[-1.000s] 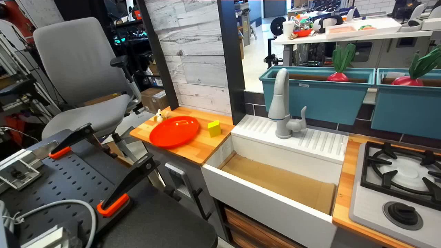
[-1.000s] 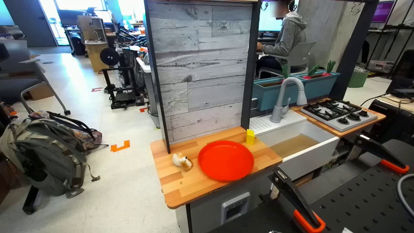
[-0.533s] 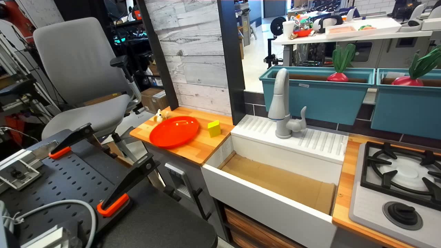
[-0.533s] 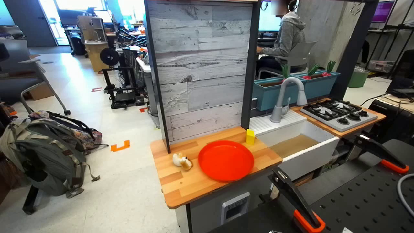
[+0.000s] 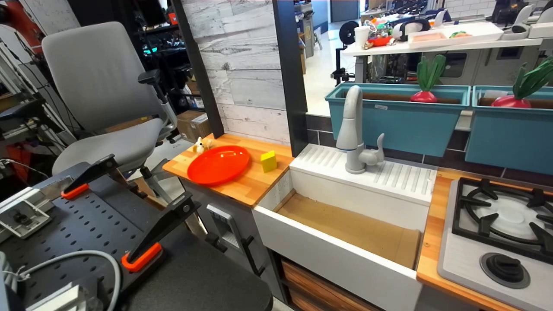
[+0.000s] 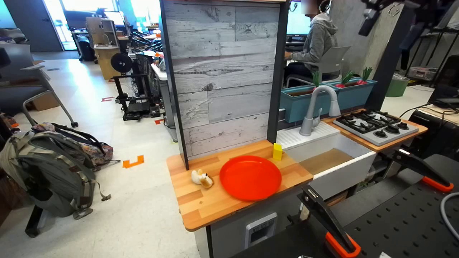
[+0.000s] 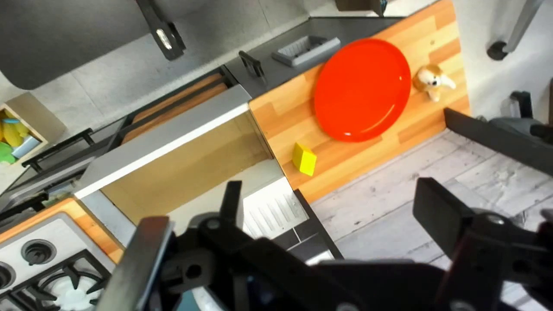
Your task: Move the yellow block to the bottom left corner
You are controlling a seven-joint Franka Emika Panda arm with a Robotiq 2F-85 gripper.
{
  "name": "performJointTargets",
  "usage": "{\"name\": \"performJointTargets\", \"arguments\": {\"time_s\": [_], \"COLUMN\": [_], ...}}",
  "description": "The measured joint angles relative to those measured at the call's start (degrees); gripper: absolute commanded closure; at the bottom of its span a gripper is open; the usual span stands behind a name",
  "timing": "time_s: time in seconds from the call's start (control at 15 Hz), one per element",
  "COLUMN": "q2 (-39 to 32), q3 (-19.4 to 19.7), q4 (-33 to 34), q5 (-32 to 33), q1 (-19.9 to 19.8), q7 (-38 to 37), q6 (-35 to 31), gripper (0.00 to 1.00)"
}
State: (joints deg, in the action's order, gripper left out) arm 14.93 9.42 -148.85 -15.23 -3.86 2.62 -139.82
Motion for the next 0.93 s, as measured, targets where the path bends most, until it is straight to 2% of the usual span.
{"name": "performJointTargets", "arguments": {"time_s": [0.27,0.6,0.73,0.93], "q2": [-14.34,-31.22,-33.87,-34.10], "q3": [-1.05,-2.10,-2.10,-2.12], "q4": [7.58,19.36,21.56,22.15], "q5": [-9.27,-10.51,-10.51,-10.51], "q1": [1.97,0.94,0.40,0.32], "q7": [-0.67,-5.69,-5.87,-6.07], "q6": [-8.45,-11.99,-11.99,-11.99], "gripper": [0.00,0.00,0.00,0.00]}}
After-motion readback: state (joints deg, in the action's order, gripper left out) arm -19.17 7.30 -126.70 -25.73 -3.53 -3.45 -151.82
